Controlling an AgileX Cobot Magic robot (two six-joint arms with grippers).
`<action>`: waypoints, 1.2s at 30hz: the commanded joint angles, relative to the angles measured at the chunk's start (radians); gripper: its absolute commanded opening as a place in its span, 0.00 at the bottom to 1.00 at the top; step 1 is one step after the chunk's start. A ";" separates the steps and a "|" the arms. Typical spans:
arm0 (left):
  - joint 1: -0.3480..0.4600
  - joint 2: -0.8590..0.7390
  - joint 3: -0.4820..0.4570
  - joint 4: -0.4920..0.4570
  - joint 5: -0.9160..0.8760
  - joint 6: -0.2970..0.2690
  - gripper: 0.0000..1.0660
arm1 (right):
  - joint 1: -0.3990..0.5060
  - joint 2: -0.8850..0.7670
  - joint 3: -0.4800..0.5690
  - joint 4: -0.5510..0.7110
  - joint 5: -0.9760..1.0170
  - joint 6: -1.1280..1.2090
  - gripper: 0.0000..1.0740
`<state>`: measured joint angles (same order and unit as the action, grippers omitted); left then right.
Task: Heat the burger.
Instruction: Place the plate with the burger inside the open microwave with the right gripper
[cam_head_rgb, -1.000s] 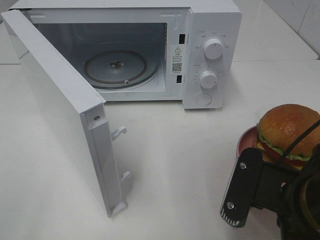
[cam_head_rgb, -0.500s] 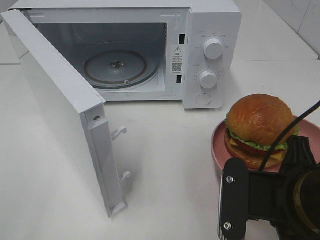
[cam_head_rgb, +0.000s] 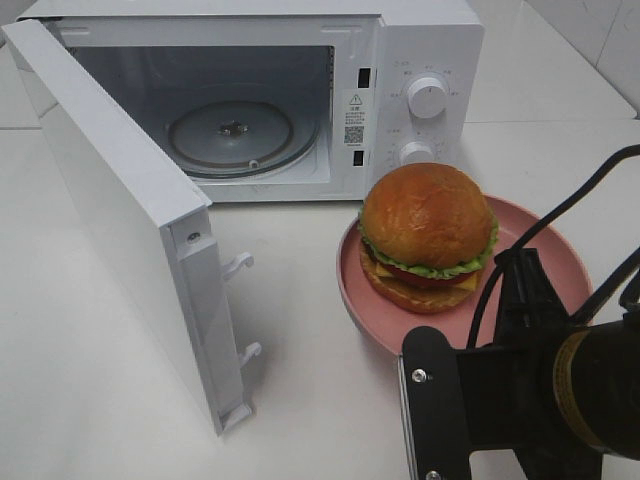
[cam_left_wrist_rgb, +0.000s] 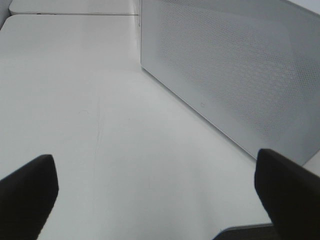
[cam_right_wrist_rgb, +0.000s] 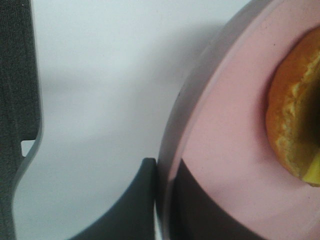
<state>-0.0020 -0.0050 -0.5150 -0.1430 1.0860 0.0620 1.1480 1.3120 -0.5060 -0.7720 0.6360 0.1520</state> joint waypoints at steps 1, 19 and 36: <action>-0.006 -0.015 -0.001 -0.006 -0.014 0.003 0.96 | -0.020 -0.009 0.001 -0.074 -0.033 -0.032 0.00; -0.006 -0.015 -0.001 -0.006 -0.014 0.003 0.96 | -0.238 -0.009 0.001 -0.082 -0.345 -0.392 0.00; -0.006 -0.015 -0.001 -0.006 -0.014 0.003 0.96 | -0.436 -0.009 -0.024 0.427 -0.439 -1.130 0.00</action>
<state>-0.0020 -0.0050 -0.5150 -0.1430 1.0860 0.0620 0.7410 1.3130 -0.5040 -0.4200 0.2560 -0.8440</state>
